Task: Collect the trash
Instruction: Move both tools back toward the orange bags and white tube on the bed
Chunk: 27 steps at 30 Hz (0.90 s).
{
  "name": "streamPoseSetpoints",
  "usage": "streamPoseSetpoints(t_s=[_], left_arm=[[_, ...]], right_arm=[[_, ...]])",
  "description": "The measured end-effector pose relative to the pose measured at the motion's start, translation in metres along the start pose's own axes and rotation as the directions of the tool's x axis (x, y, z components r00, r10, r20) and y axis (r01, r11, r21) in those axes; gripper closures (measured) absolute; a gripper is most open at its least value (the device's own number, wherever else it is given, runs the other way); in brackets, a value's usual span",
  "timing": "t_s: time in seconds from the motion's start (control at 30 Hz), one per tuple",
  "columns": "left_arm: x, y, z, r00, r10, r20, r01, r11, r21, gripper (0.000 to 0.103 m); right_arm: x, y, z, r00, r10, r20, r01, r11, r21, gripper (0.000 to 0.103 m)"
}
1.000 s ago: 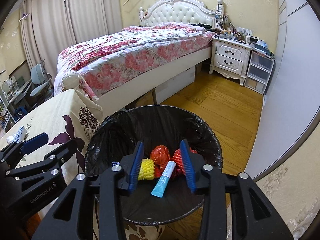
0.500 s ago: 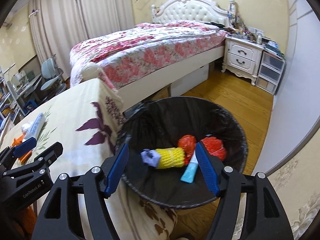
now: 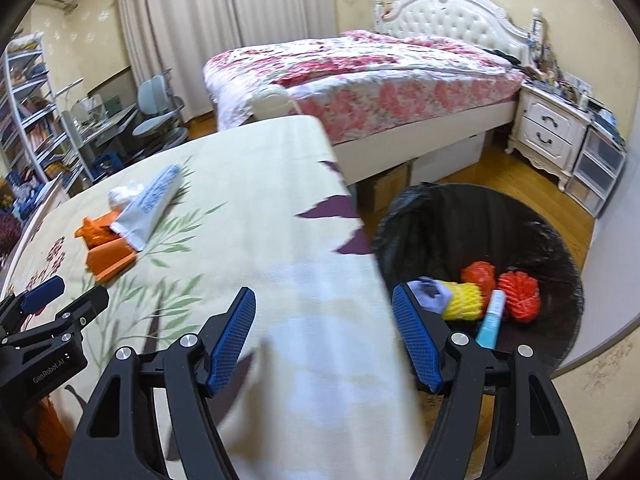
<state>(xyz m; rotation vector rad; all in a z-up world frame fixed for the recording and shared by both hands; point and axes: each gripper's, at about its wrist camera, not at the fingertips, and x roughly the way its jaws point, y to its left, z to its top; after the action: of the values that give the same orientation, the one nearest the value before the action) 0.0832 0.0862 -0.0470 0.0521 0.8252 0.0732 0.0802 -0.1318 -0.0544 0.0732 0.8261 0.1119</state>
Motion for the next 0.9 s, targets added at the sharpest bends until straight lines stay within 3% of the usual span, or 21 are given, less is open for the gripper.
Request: streamPoseSetpoints(t_s=[0.37,0.9], left_arm=[[0.0,0.069,-0.013,0.998,0.054,-0.038,-0.058,0.993,-0.107,0.023],[-0.001,0.115,-0.024,0.996,0.068,-0.056,-0.077,0.979,-0.191,0.023]], right_arm=[[0.027,0.066,0.015,0.997,0.047,-0.056,-0.054,0.991,-0.12,0.034],[0.053,0.1,0.032,0.995,0.047,-0.084,-0.06,0.985,-0.161,0.034]])
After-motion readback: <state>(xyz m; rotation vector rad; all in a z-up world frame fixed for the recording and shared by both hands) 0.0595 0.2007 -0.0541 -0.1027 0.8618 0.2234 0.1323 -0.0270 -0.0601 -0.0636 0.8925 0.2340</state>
